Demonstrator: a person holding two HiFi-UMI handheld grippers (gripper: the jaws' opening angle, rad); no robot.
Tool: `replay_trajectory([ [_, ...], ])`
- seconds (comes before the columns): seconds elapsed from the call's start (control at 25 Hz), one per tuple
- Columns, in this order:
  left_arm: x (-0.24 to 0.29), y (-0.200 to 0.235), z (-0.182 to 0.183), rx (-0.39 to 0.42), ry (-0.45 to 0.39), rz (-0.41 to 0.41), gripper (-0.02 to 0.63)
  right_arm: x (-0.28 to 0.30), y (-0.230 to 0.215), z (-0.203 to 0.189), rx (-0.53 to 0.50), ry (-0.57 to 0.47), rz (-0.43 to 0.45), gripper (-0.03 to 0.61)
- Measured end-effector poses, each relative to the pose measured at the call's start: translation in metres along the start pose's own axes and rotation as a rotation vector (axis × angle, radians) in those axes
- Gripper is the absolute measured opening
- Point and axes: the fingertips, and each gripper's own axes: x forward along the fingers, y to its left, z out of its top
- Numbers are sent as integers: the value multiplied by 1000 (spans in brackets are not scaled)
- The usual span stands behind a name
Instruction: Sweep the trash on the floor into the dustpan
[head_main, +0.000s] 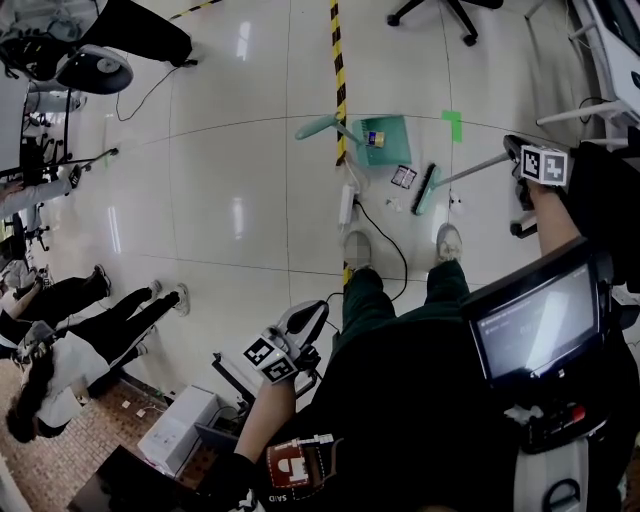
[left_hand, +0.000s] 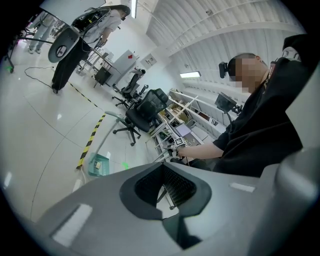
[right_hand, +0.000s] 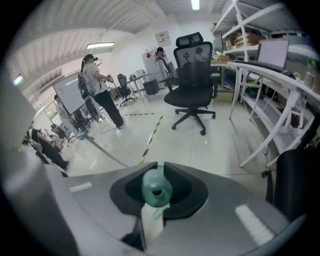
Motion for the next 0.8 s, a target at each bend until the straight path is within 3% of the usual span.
replay_trajectory([
  [0.16, 9, -8, 8, 6, -1, -13, -3, -10, 35, -1, -11, 40, 155, 40],
  [0.36, 15, -11, 9, 10, -3, -20, -3, -17, 64, 11, -16, 51, 256, 40],
  [0.52, 16, -9, 9, 3, 5, -14, -3, -6, 76, 23, 21, 43, 290, 40],
  [0.8, 15, -3, 0, -13, 26, -4, -3, 33, 89, 10, 128, 51, 292, 41],
])
